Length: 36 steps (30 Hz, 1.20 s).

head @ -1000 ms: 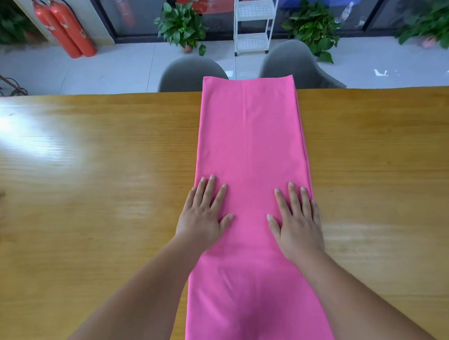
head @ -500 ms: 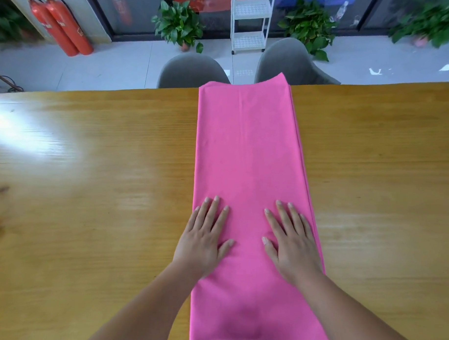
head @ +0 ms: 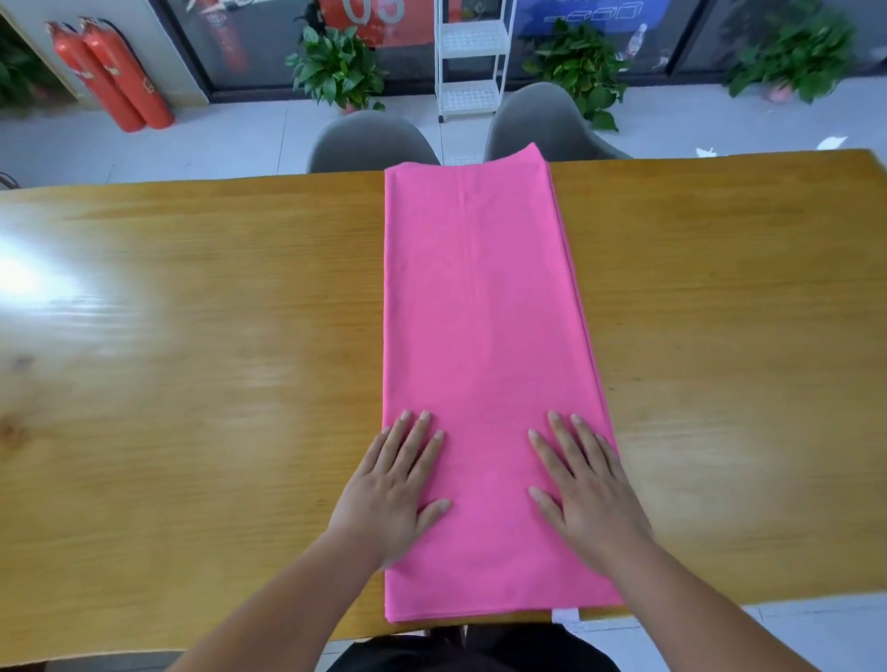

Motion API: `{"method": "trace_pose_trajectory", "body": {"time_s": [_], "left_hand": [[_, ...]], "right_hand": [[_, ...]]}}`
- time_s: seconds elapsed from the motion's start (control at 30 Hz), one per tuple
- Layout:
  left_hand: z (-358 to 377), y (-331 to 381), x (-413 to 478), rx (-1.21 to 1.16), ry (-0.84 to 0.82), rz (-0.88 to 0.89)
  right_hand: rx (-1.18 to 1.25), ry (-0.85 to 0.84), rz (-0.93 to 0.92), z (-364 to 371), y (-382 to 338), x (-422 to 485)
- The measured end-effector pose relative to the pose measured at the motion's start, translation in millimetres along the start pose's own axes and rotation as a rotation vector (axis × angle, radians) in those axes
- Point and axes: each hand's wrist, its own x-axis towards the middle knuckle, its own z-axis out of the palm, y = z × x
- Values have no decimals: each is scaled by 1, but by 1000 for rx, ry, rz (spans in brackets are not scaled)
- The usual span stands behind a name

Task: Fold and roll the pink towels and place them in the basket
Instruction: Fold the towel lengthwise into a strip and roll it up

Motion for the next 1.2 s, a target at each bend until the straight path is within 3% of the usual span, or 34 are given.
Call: {"method": "trace_pose_trajectory", "body": {"time_s": [0.17,0.43,0.6,0.8,1.2], "left_hand": [[3,19,-26,-24,32,57],[13,20,-53,12,-57,94],[-6,28,-48,-79,-146,-18],[-13,56,-75,-159,-81,-207],[-13,59,-123,-236,-240,-205]], "right_hand": [[67,14,87,11,-29,-34],[89,-40,99,16,-27,-72],[100,-98,132,2,-34,-64],[106,-97,97,-15,-47,-76],[203,-177,58,-7,-48,-121]]}}
